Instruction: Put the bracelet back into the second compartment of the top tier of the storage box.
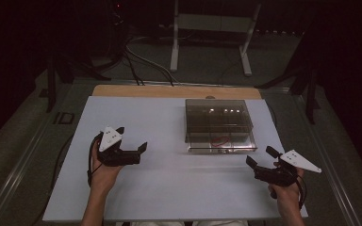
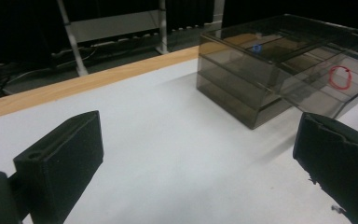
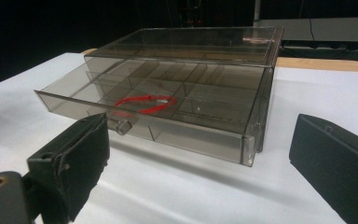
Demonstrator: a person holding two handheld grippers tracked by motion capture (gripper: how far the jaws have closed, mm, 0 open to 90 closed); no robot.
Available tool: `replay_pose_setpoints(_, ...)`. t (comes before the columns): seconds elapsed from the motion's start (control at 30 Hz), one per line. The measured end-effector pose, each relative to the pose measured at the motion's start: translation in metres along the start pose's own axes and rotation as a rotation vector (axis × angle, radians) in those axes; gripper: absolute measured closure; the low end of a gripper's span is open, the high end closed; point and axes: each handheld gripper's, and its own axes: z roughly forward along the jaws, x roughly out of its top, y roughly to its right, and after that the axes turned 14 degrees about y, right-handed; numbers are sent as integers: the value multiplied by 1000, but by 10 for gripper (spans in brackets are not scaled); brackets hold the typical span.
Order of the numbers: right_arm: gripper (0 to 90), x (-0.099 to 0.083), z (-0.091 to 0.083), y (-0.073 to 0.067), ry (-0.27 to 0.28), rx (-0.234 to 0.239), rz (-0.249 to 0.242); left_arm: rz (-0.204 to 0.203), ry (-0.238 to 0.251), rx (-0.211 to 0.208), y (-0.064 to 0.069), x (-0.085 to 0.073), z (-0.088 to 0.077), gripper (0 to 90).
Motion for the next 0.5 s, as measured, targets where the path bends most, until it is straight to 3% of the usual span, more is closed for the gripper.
replay_pose_setpoints(0.5, 50, 1, 0, -11, 4, 22, -10, -19, 11, 28, -7, -2, -6, 33)
